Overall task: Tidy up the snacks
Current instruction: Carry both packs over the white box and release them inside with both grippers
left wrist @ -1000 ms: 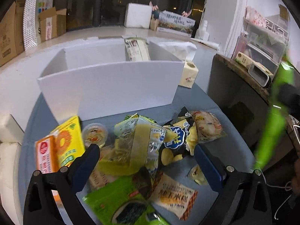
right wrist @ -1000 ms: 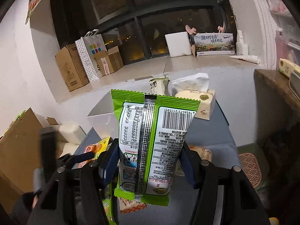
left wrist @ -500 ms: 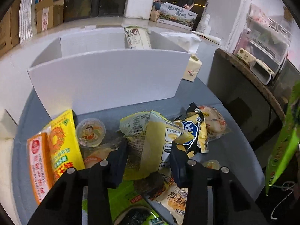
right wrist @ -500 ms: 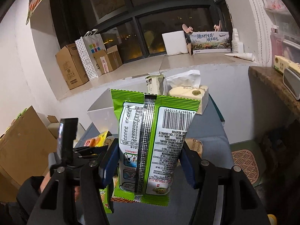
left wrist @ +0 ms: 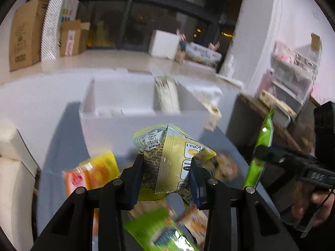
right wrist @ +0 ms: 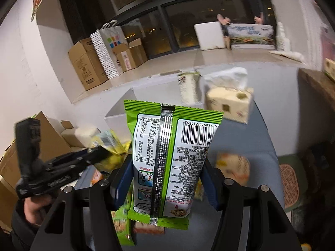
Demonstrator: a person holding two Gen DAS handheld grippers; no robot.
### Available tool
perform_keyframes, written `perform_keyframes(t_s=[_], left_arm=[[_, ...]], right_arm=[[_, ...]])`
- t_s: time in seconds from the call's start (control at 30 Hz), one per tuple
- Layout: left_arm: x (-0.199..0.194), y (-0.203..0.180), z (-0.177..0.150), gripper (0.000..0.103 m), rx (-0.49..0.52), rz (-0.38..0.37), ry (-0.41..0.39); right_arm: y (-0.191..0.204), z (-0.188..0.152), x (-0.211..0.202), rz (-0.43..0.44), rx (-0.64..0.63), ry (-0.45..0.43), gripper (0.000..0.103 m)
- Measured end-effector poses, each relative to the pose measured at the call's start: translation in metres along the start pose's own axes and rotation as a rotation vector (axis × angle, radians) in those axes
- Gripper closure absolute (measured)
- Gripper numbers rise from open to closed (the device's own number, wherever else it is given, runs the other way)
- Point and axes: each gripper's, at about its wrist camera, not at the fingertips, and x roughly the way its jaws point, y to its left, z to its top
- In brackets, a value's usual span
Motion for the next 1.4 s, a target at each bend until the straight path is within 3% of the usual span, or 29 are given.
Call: perform_keyframes(t_s=[0.17, 0.23, 0.4, 0.53, 0.57, 0.63, 0.73, 1.03, 1.17, 1.4], left_arm=[[0.012, 0.021, 0.056, 0.06, -0.023, 0.019, -0.052], [0.024, 0.028, 0.078, 0.06, -0.017, 0.061, -0.067], [0.059, 0.04, 0.113, 0.06, 0.016, 0.113, -0.056], [0.09, 0.05, 0.127, 0.055, 0.012, 0.163, -0.031], [0.096, 0.054, 0.129, 0.049, -0.001, 0.171, -0.016], [0.104, 0.06, 0.129, 0.0, -0.017, 0.177, 0.0], [0.101, 0.064, 0.12, 0.0, -0.009, 0.215, -0.024], [0.064, 0.062, 0.096, 0.0, -0.019, 0.18, -0.013], [0.026, 0.057, 0.064, 0.0, -0.024, 0.153, -0.014], [-0.036, 0.038, -0.002, 0.0, -0.009, 0.097, -0.036]], right_arm=[[0.01, 0.063, 0.033, 0.023, -0.024, -0.016, 0.038], [0.015, 0.093, 0.049, 0.031, -0.029, -0.029, 0.038], [0.021, 0.148, 0.093, -0.029, -0.069, -0.012, 0.038], [0.011, 0.17, 0.129, -0.076, -0.048, 0.033, 0.036], [0.008, 0.172, 0.135, -0.082, -0.046, 0.042, 0.034], [0.0, 0.175, 0.146, -0.1, -0.026, 0.057, 0.016], [-0.013, 0.172, 0.15, -0.109, 0.021, 0.064, 0.0], [-0.024, 0.146, 0.107, 0.007, 0.053, -0.009, 0.0], [-0.018, 0.116, 0.065, 0.051, 0.013, -0.08, 0.0], [-0.017, 0.045, 0.007, 0.125, 0.014, -0.114, 0.0]])
